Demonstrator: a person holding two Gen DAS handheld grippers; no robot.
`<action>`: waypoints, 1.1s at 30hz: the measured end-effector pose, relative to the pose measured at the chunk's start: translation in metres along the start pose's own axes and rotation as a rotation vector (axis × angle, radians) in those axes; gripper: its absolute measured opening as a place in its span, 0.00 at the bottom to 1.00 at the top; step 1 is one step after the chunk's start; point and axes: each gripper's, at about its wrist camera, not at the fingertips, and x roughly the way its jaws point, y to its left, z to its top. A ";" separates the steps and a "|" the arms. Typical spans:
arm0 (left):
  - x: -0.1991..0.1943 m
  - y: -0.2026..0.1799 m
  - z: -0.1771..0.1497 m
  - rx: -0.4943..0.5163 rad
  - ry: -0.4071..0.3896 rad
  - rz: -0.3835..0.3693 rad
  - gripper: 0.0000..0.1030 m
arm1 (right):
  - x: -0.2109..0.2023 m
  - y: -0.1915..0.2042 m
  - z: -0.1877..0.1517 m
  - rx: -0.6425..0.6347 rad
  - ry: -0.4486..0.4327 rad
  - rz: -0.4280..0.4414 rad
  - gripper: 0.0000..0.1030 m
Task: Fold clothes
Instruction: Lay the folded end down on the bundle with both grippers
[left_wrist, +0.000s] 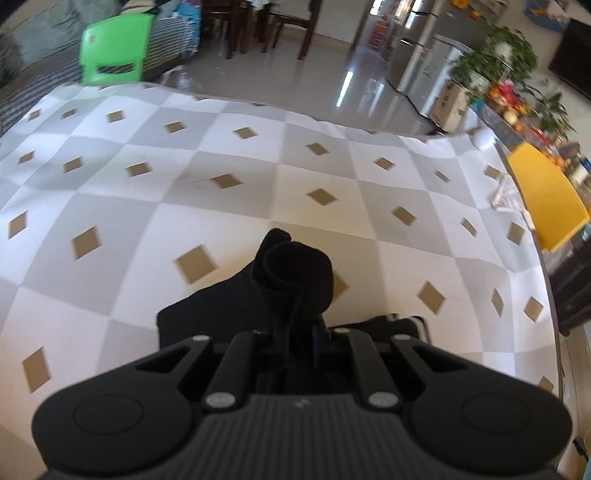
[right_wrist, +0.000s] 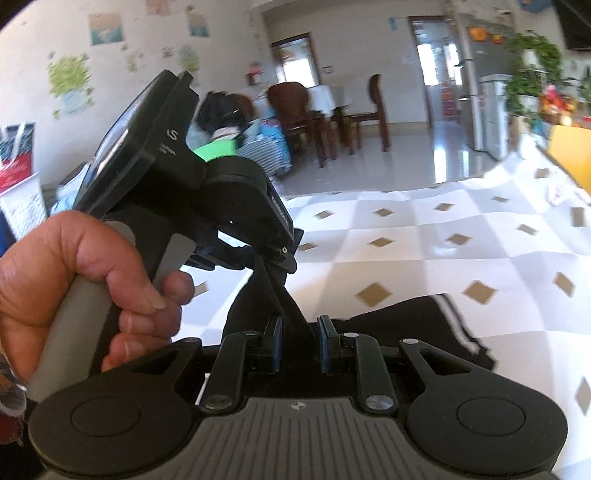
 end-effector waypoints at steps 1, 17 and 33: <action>0.002 -0.011 0.001 0.015 0.002 -0.006 0.08 | -0.004 -0.006 0.002 0.013 -0.008 -0.016 0.19; 0.051 -0.100 -0.026 0.151 0.065 -0.143 0.70 | 0.000 -0.098 -0.022 0.369 0.196 -0.431 0.28; 0.041 0.005 -0.054 0.084 0.086 -0.066 0.70 | 0.022 -0.101 -0.023 0.435 0.188 -0.350 0.43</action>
